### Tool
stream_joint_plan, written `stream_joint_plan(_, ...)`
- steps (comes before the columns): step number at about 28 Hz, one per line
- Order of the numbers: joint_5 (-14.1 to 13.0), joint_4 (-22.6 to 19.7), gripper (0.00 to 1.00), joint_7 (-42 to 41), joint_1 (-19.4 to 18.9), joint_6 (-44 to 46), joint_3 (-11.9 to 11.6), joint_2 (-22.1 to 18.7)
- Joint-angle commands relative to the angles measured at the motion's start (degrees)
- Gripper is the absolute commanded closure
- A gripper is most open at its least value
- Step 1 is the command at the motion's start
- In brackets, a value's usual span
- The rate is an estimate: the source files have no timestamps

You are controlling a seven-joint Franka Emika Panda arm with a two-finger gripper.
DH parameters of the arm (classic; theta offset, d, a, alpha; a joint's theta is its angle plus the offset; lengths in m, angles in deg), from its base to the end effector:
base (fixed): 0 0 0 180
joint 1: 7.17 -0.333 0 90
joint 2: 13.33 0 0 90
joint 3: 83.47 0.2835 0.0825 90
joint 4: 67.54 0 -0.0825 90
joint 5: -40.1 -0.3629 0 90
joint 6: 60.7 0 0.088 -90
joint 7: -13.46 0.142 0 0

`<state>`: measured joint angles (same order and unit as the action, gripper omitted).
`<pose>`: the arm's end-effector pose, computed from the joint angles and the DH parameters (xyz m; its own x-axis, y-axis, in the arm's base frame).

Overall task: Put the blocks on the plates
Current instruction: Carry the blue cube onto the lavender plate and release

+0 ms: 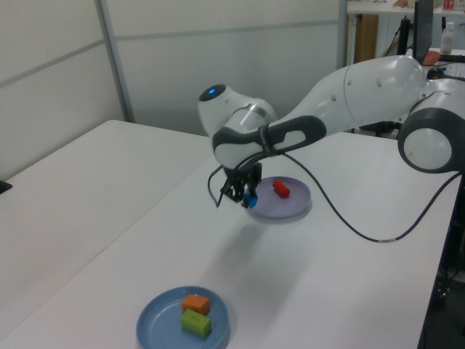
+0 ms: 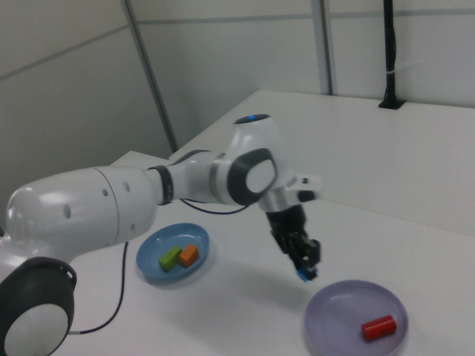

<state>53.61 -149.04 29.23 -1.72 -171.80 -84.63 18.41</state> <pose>0.6622 -0.0985 0.3210 0.9562 -0.2922 0.0156 -0.2879 -0.9298 0.2294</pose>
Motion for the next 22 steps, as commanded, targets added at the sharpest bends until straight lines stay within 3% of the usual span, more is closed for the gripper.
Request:
stream_joint_plan(1,-1.1,-0.9,1.00,-4.4,4.6,-4.0,-0.1,0.2)
stream_joint_plan(5,-0.5,-1.2,1.00,-6.8,5.8,-6.2,-0.1,2.0)
stream_joint_plan(7,0.0,-1.3,0.82,-7.4,5.8,-6.3,-0.1,2.4)
stream_joint_plan(9,0.4,-1.5,0.73,-7.8,6.0,-6.3,-0.1,2.5)
stream_joint_plan(11,0.1,-1.7,0.49,-7.8,6.1,-6.3,-0.1,2.4)
stream_joint_plan(13,-0.2,-1.7,0.33,-7.9,6.1,-6.2,-0.1,2.4)
stream_joint_plan(14,-0.5,-1.6,0.18,-7.9,6.1,-6.2,-0.1,2.3)
stream_joint_plan(16,-0.6,-1.6,0.00,-7.8,6.5,-6.2,-0.1,2.0)
stream_joint_plan(22,-1.8,-1.3,0.00,-7.7,6.7,-6.1,0.0,0.1)
